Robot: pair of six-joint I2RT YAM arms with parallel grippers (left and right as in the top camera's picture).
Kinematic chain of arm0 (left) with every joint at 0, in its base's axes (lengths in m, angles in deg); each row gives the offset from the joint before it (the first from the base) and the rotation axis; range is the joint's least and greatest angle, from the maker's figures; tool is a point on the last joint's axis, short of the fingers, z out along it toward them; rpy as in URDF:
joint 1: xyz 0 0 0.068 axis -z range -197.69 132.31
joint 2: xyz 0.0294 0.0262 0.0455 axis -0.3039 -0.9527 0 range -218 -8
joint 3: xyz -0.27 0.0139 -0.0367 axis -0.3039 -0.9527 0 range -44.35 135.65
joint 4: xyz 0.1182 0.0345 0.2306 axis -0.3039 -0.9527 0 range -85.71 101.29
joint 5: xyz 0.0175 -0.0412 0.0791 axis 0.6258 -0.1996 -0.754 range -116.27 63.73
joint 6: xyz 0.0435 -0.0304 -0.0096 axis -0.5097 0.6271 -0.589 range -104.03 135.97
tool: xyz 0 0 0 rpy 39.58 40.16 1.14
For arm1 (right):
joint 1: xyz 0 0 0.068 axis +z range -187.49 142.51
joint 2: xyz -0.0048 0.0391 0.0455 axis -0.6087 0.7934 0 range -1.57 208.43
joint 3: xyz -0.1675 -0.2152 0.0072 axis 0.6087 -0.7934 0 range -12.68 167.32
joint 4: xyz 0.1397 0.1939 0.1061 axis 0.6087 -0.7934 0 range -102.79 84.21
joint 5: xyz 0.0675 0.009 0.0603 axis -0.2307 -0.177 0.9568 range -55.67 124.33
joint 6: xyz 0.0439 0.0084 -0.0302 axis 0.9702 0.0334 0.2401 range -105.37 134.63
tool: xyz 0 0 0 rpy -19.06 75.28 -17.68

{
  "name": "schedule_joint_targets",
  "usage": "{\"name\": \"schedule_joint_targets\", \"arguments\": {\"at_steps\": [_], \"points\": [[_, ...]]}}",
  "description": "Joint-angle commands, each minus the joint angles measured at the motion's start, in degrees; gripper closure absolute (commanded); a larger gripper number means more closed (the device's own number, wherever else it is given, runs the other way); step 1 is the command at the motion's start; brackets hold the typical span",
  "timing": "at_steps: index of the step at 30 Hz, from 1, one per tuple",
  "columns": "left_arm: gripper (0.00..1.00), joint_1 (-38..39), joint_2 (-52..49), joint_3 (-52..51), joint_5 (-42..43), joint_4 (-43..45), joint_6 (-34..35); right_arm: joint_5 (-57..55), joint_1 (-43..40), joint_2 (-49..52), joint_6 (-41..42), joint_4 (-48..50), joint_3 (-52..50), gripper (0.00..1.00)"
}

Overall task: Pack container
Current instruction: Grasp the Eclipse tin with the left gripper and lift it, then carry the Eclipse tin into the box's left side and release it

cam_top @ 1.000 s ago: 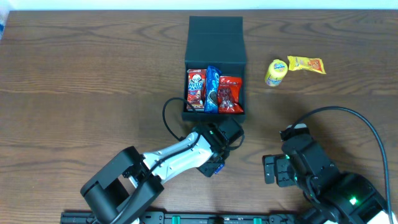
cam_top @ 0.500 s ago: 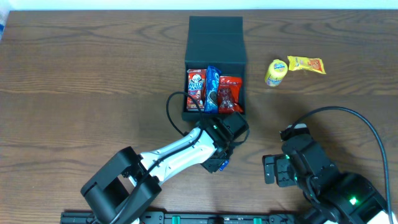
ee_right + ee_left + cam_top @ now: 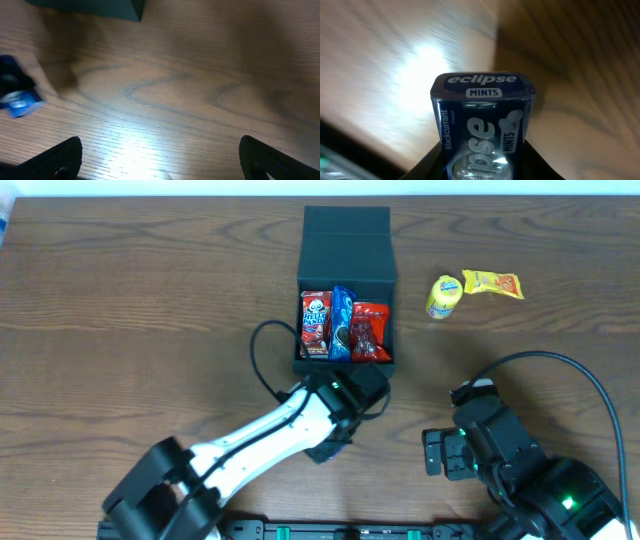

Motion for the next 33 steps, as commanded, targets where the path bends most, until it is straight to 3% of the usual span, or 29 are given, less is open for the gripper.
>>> {"name": "schedule_joint_targets", "arguments": {"at_steps": [1, 9, 12, 22, 33], "points": [[0.94, -0.1, 2.3, 3.7, -7.0, -4.9, -7.3, -0.2, 0.4, -0.1, 1.0, 0.0, 0.0, 0.01], [0.94, -2.9, 2.3, 17.1, -11.6, -13.1, -38.0, -0.2, 0.4, -0.1, 1.0, 0.0, 0.0, 0.01], [0.94, -5.9, 1.9, 20.8, -11.6, -14.2, -45.4, -0.2, 0.4, -0.1, 1.0, 0.0, 0.0, 0.01], [0.94, -17.1, -9.0, 33.2, -8.1, -16.2, -63.4, -0.2, 0.4, -0.1, 1.0, 0.0, 0.0, 0.01], [0.94, -21.1, -22.5, 40.2, -6.9, -14.6, -70.6, -0.2, 0.4, -0.1, 1.0, 0.0, 0.0, 0.01]]}}
